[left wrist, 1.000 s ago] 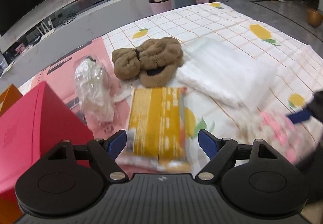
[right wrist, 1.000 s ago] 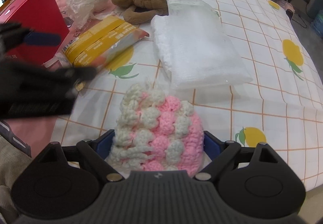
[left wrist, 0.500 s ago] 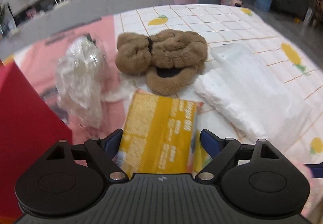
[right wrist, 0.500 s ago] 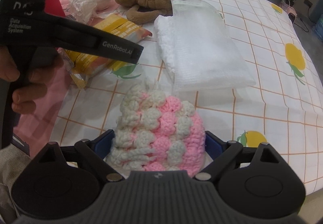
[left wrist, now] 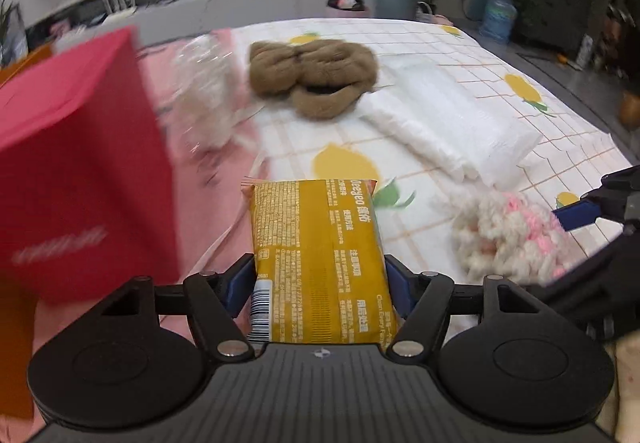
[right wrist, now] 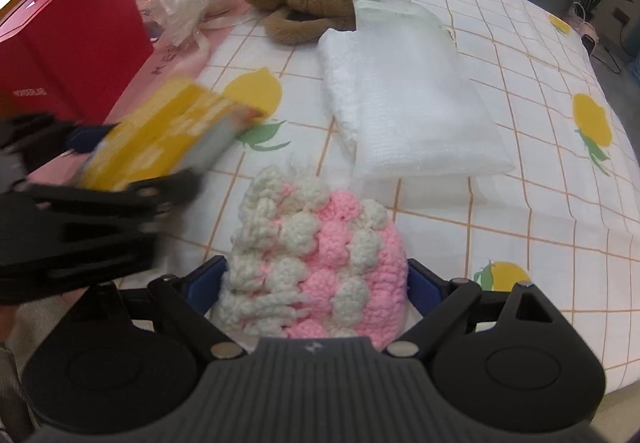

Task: Organize soft objects
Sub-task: 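Grasp the yellow snack packet with the left tool while the right tool grasps the pink crocheted hat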

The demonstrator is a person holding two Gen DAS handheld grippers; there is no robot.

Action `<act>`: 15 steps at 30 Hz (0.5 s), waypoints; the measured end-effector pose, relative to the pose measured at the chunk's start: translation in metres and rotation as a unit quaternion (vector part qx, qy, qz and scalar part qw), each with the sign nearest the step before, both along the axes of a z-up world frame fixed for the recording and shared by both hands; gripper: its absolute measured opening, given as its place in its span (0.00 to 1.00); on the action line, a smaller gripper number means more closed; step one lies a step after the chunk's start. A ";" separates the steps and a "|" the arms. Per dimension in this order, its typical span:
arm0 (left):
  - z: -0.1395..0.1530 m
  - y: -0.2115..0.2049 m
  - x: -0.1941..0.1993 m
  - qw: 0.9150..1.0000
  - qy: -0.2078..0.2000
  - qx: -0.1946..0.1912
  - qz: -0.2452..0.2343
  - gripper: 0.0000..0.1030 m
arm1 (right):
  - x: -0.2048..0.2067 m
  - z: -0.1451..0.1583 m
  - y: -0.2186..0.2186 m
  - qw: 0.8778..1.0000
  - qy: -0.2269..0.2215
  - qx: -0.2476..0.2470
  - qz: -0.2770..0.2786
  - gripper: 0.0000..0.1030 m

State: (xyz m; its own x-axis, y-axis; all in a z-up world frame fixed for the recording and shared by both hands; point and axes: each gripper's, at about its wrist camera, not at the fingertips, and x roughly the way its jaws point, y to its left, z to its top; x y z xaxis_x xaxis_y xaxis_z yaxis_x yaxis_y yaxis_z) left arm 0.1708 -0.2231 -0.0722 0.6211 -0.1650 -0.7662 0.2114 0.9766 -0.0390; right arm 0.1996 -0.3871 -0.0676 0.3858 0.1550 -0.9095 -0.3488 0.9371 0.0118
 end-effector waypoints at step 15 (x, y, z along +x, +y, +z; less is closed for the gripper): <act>-0.003 0.013 -0.043 0.995 -0.042 0.047 -0.075 0.85 | 0.001 0.000 0.002 1.000 0.002 -0.001 -0.008 0.88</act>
State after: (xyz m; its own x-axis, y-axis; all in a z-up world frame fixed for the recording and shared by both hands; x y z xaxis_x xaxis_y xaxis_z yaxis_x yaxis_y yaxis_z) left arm 0.1273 -0.2104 -0.0755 0.6575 -0.1908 -0.7289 0.3538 0.9323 0.0751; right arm 0.2003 -0.3850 -0.0676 0.3851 0.1467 -0.9112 -0.3328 0.9429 0.0111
